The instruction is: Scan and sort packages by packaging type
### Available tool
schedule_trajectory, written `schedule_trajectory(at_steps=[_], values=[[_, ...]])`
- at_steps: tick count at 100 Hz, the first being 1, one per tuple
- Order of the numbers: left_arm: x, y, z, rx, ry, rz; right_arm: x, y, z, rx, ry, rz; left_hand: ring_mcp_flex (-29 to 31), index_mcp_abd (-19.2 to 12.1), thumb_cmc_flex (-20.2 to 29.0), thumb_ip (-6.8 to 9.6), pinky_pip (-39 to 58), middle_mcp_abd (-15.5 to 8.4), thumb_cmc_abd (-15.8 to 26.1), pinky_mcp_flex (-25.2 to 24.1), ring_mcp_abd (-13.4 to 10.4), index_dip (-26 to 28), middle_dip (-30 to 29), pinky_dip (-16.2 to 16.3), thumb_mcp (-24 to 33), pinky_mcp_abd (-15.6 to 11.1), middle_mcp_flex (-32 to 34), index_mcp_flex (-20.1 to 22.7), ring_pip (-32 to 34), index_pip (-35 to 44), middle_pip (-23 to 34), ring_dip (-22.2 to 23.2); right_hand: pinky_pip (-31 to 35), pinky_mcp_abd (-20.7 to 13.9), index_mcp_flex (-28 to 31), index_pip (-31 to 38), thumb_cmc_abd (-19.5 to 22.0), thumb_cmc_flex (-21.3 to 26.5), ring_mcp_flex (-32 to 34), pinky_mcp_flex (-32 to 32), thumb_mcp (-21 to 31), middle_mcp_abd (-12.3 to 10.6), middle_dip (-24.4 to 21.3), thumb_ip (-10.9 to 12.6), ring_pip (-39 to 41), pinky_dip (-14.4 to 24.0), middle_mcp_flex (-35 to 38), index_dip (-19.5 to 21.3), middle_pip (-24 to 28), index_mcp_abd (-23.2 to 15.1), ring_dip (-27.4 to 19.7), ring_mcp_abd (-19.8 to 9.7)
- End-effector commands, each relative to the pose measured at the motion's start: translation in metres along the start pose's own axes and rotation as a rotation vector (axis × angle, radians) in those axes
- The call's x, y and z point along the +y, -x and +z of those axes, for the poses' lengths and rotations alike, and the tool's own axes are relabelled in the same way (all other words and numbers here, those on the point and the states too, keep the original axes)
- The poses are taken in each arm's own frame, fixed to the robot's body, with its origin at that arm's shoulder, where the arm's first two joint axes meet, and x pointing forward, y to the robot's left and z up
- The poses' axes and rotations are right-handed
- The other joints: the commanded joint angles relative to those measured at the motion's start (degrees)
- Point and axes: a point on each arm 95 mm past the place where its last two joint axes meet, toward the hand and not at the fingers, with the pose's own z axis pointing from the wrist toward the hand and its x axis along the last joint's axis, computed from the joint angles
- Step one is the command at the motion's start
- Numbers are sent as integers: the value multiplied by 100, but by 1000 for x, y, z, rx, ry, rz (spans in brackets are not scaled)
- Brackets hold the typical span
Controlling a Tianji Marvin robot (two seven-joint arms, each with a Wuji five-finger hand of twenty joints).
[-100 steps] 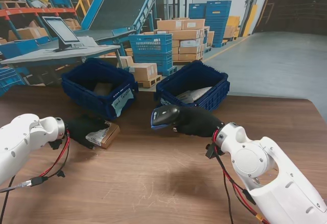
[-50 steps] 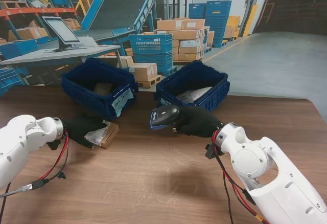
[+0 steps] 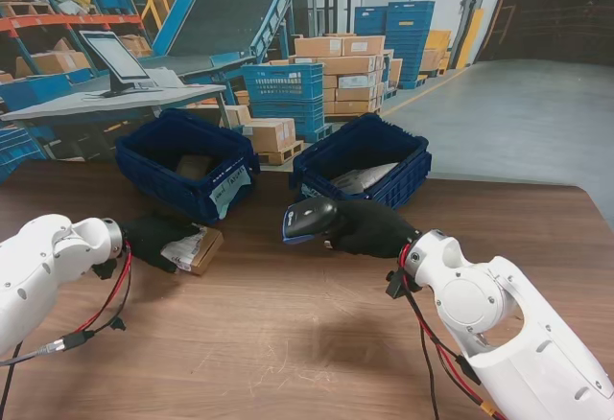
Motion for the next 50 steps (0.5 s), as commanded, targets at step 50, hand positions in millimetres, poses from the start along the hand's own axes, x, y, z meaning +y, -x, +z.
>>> schedule_trajectory(at_steps=[50], values=[[15,-13,-3,68,65,-11,-1,-5,-1,15,3,2,-149,-77,103,-76,7,17,219,-72,80,84,51,-109,-138,-34,-55,159,39,49,-13,-1,37,6,374,142,500,621,10,1,492,137,33,-49,16,45,74,87,-39,-369,-17,22]])
